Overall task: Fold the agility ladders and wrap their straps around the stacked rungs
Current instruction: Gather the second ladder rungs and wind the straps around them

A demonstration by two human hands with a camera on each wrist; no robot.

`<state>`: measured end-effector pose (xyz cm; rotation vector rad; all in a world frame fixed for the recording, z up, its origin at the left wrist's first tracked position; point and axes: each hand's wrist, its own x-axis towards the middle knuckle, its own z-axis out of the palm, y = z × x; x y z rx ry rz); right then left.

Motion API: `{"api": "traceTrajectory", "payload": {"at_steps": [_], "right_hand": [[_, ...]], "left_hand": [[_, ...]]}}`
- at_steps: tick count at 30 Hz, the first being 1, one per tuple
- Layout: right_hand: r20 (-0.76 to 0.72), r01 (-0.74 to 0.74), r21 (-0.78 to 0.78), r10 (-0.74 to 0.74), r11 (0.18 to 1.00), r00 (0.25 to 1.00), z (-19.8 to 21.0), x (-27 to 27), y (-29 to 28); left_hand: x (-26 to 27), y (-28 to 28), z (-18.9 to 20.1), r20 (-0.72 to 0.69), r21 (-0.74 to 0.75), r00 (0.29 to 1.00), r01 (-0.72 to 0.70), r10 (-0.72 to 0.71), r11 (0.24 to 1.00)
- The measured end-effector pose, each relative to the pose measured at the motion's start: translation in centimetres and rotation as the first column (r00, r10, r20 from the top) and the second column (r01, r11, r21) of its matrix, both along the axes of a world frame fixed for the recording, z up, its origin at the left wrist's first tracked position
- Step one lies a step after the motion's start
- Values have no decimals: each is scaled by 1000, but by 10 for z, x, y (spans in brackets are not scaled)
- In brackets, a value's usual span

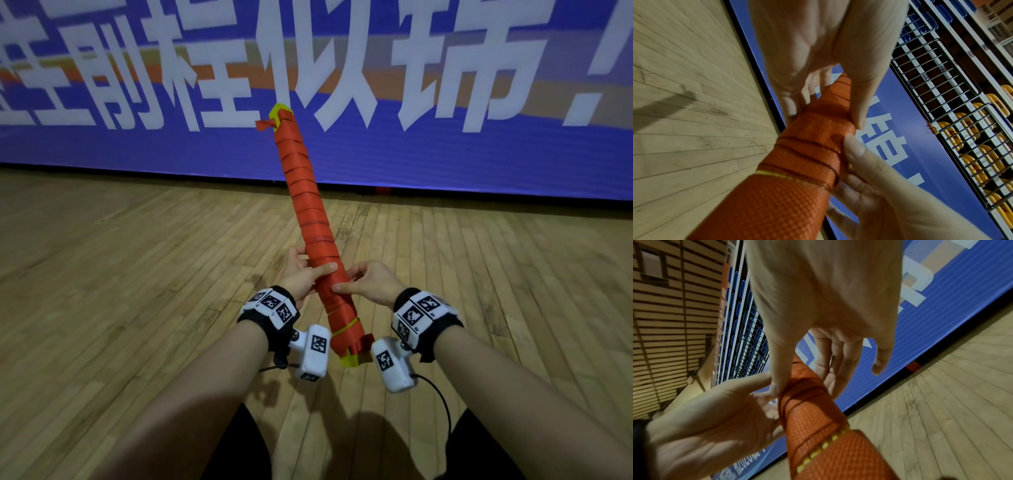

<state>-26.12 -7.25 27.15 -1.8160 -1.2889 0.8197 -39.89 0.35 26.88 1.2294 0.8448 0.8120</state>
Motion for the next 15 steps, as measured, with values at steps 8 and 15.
{"api": "traceTrajectory", "payload": {"at_steps": [8, 15], "right_hand": [[-18, -51, 20, 52, 998, 998, 32, 19, 30], [-286, -117, -22, 106, 993, 952, 40, 49, 72]], "left_hand": [[3, 38, 28, 46, 2, 995, 83, -83, 997], [22, 88, 35, 61, -22, 992, 109, -108, 994]]}}
